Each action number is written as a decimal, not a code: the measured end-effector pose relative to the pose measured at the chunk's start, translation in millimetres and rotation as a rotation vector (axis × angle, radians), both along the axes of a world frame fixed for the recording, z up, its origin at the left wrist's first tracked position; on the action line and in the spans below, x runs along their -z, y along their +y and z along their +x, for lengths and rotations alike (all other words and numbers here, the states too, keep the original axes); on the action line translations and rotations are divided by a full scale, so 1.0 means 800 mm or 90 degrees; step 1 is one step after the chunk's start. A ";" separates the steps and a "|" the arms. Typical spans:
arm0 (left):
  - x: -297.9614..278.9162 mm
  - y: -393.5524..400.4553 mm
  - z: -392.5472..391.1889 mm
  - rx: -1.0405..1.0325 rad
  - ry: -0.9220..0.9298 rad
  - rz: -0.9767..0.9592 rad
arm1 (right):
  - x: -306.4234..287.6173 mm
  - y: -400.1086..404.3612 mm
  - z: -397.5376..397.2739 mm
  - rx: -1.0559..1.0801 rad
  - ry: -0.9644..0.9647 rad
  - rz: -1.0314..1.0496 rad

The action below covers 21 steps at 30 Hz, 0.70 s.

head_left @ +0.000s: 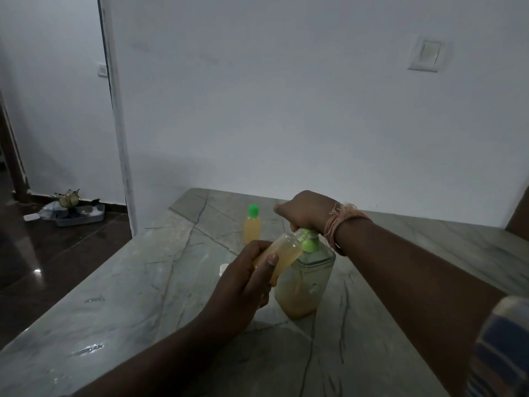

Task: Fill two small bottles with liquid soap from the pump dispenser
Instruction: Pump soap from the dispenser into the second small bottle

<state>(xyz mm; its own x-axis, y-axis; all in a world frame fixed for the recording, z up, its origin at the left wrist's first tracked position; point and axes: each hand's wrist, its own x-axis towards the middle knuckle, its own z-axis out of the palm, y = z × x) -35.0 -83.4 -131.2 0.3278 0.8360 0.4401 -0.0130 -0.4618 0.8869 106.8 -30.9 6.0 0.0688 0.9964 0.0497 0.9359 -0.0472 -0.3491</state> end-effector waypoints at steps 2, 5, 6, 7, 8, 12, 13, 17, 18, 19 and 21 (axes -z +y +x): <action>0.001 0.000 -0.001 -0.002 -0.002 0.004 | -0.002 0.002 0.000 0.004 -0.008 0.007; -0.001 0.004 -0.001 -0.002 -0.006 0.009 | 0.006 0.009 0.003 0.035 0.053 0.055; 0.001 0.004 0.000 -0.002 -0.007 0.010 | 0.009 0.010 0.003 0.040 0.063 0.061; 0.002 0.003 0.001 -0.001 -0.009 0.006 | 0.010 0.010 0.003 0.040 0.064 0.060; 0.002 0.003 0.001 -0.001 -0.008 0.003 | 0.011 0.009 0.003 0.038 0.062 0.057; 0.001 0.002 0.001 -0.006 -0.005 0.002 | 0.005 -0.002 0.008 0.001 0.091 0.024; 0.001 0.002 0.001 -0.004 -0.007 0.001 | 0.002 -0.005 0.008 -0.007 0.087 0.010; 0.000 0.000 0.001 0.005 -0.009 0.002 | -0.011 -0.010 0.004 -0.018 0.000 -0.003; 0.000 0.001 0.000 0.005 -0.005 0.005 | -0.011 -0.007 0.004 -0.016 0.004 0.012; -0.001 0.001 0.000 0.003 -0.003 0.008 | -0.008 -0.004 0.004 -0.012 0.029 0.024; -0.001 0.003 0.000 -0.004 0.002 0.011 | 0.002 0.002 0.004 0.013 0.074 0.052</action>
